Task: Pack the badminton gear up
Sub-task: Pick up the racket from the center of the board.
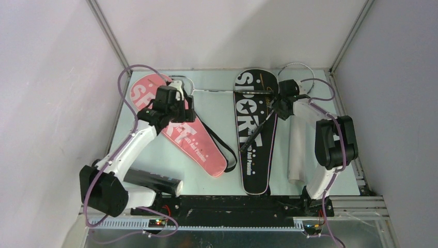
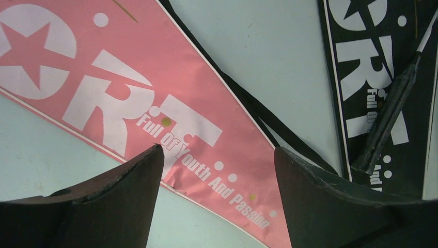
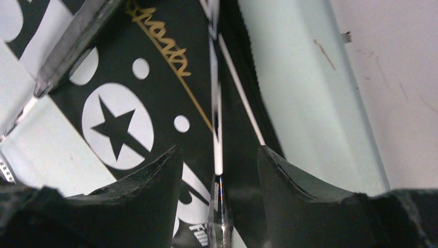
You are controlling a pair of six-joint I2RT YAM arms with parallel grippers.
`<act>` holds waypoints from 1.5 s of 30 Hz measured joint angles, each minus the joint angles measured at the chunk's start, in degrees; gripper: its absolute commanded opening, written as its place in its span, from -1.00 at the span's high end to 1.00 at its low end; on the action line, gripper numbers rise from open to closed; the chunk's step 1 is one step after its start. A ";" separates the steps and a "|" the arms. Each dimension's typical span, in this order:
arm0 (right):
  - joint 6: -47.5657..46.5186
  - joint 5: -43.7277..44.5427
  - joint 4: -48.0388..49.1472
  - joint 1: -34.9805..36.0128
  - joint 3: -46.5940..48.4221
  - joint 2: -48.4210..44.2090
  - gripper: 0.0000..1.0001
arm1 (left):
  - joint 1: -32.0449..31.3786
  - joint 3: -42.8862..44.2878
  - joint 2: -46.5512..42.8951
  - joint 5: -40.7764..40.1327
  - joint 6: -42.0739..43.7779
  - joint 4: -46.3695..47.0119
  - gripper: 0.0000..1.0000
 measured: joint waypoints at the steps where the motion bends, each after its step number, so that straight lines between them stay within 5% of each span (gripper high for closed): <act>1: 0.74 -0.09 0.11 -0.44 0.00 0.68 -0.08 | -0.55 0.00 0.33 -0.20 -0.02 -0.09 -0.68; 11: 5.99 -2.82 3.80 -1.95 0.17 6.60 0.16 | -3.91 0.00 2.01 -2.47 -0.37 -0.02 -0.62; 23: 4.15 -4.48 4.04 -1.49 0.79 7.91 1.00 | -21.77 -0.07 9.05 -5.44 -0.92 15.50 -0.66; 32: 2.89 -8.76 4.22 -1.42 -1.97 3.02 1.00 | -32.85 -0.02 19.12 -5.97 -0.57 23.87 -0.75; 38: 2.82 -9.94 4.07 -0.57 -5.03 -3.74 1.00 | -33.57 1.07 23.37 -4.44 -0.50 25.22 -0.77; 45: 2.89 -10.12 4.50 2.29 -6.21 -6.12 1.00 | -34.29 3.80 26.40 -2.80 -0.57 24.63 -0.56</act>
